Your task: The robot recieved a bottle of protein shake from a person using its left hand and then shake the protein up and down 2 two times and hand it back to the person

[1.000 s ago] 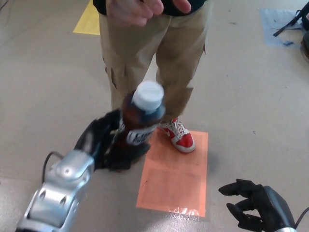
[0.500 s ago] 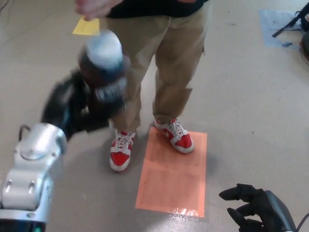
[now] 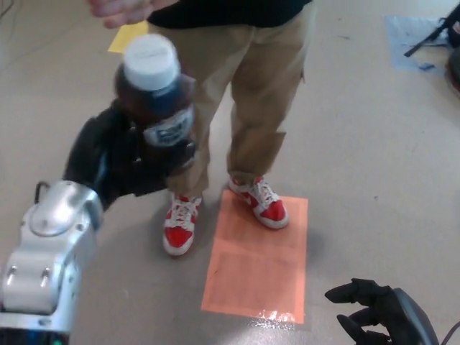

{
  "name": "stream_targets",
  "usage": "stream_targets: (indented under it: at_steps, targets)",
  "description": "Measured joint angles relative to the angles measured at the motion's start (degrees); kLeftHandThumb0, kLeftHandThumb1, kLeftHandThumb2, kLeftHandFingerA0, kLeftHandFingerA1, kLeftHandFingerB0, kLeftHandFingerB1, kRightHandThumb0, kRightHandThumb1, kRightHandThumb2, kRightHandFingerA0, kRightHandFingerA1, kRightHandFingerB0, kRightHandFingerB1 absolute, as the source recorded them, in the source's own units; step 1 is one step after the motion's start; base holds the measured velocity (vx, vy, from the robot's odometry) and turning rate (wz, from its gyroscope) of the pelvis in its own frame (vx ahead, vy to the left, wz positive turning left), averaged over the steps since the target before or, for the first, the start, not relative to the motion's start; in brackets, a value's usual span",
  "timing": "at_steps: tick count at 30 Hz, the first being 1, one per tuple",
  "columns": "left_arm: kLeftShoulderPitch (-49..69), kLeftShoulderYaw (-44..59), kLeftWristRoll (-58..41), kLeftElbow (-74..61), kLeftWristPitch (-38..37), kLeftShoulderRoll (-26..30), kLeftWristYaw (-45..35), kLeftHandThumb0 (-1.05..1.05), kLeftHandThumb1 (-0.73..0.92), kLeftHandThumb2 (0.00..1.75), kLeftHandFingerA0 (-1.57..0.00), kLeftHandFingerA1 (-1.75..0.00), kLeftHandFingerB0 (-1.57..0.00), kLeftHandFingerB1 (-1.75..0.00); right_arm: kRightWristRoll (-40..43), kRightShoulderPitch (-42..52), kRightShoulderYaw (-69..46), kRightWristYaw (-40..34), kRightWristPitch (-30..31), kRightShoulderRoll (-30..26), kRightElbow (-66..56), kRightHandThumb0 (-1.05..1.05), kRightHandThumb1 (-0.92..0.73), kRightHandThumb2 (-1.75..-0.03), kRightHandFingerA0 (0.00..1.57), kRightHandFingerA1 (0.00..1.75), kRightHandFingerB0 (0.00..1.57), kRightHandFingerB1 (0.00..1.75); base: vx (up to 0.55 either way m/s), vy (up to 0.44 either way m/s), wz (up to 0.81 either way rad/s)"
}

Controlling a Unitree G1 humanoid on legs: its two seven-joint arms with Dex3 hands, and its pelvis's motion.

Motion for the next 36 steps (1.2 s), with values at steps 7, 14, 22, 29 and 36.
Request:
stream_targets:
  at_steps: [7, 14, 22, 29, 36]
  targets:
    - [4.4, -1.6, 1.0, 2.9, 1.1, 0.3, -1.2, -0.19, 0.85, 0.65, -0.79, -1.50, -0.67, -0.94, 0.0, -0.5, -0.4, 0.0, 0.1, 0.0, -0.1, -0.28, -0.69, -0.61, 0.83, 0.44, 0.75, 0.43, 0.00, 0.000, 0.07]
    - [-3.2, 1.0, -0.7, 0.4, 1.6, -0.2, -1.4, -0.19, 0.79, 0.68, -0.87, -1.48, -0.72, -0.96, 0.0, -1.0, -0.4, 0.0, 0.1, 0.1, -0.1, -0.28, -0.69, -0.60, 0.84, 0.45, 0.75, 0.43, 0.00, 0.000, -0.02]
    - [3.4, -1.8, 1.4, 12.2, 1.1, 0.2, -2.5, -0.22, 0.80, 0.72, -0.81, -1.55, -0.72, -1.10, 0.0, -0.5, -0.6, 0.3, -0.2, 0.0, -0.1, -0.27, -0.70, -0.61, 0.83, 0.45, 0.74, 0.43, 0.00, 0.000, 0.03]
    - [-2.7, 0.8, 1.2, 9.5, 1.5, 0.7, -2.5, -0.21, 0.82, 0.68, -0.78, -1.56, -0.66, -1.01, 0.0, 1.7, -0.5, 0.4, -0.2, -0.1, 0.1, -0.28, -0.69, -0.60, 0.82, 0.45, 0.75, 0.44, 0.00, 0.000, 0.00]
    - [-7.8, 2.4, 1.0, 6.7, 3.0, 1.4, -2.6, -0.19, 0.84, 0.70, -0.83, -1.54, -0.70, -1.10, -0.1, 2.4, -0.3, 0.5, -0.3, -0.3, -0.1, -0.31, -0.69, -0.61, 0.84, 0.45, 0.76, 0.43, 0.00, 0.000, 0.00]
